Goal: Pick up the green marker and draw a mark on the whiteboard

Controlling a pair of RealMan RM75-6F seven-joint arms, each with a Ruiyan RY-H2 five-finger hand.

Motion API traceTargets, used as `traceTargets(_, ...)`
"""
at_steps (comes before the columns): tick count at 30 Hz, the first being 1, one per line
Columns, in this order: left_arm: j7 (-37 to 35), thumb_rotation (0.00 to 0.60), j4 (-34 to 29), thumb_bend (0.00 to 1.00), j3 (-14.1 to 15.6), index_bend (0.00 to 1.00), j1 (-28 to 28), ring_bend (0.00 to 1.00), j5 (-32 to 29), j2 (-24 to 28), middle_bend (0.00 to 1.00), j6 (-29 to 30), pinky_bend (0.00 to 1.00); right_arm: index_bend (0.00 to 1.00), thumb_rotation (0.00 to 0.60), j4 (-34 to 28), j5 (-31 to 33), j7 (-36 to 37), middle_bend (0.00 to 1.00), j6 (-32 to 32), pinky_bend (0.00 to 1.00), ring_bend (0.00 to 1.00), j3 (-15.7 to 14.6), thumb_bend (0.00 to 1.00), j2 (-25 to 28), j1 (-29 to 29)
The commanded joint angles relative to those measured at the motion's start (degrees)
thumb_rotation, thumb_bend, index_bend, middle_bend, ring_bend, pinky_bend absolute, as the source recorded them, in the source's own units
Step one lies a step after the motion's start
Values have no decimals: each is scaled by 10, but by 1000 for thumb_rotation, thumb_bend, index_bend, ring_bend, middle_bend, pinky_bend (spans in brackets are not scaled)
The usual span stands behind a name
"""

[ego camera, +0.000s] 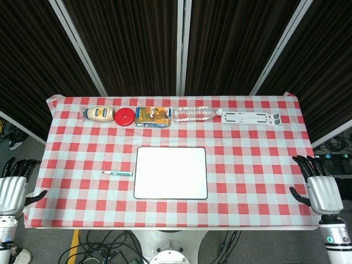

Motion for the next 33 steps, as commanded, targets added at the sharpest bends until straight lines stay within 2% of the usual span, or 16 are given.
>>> traceTargets(1,0,600,-2,89,2,217,0,146,-5,0,196,-7,81,118,600,-1,1,0,125,-4,99,75,0,147,1,2)
traceTargets(10,6,600,-10,89,3,217,2,146,-15,-2,196,-13,81,119,600,1,-1,4,124,-4,99,75,1,147,2,5)
traceTargets(15,2,600,-15,105,-10,231,-21,151,-20,-3,196,-40,86,119,600,3,-3,-3,125,4,99,75,5,147,6,6)
traceTargets(17,-2,600,-18,137,-17,241,-37,202,-24,-2,205,-62,143,119,600,2,-3,-6,124,5,99,75,7,147,10,7)
traceTargets(22,4,600,-14,204,-36,300,-96,428,-33,-16,294,-137,489,119,600,1,-4,-13,125,4,100,75,13,147,16,15)
traceTargets(27,62,600,20,208,-50,335,-165,616,-51,-60,361,-218,745,118,600,2,4,-16,125,-8,99,75,17,148,21,22)
traceTargets(33,185,600,44,211,-49,387,-222,728,-105,-124,423,-286,843,118,600,4,10,-11,123,-27,99,57,14,147,18,29)
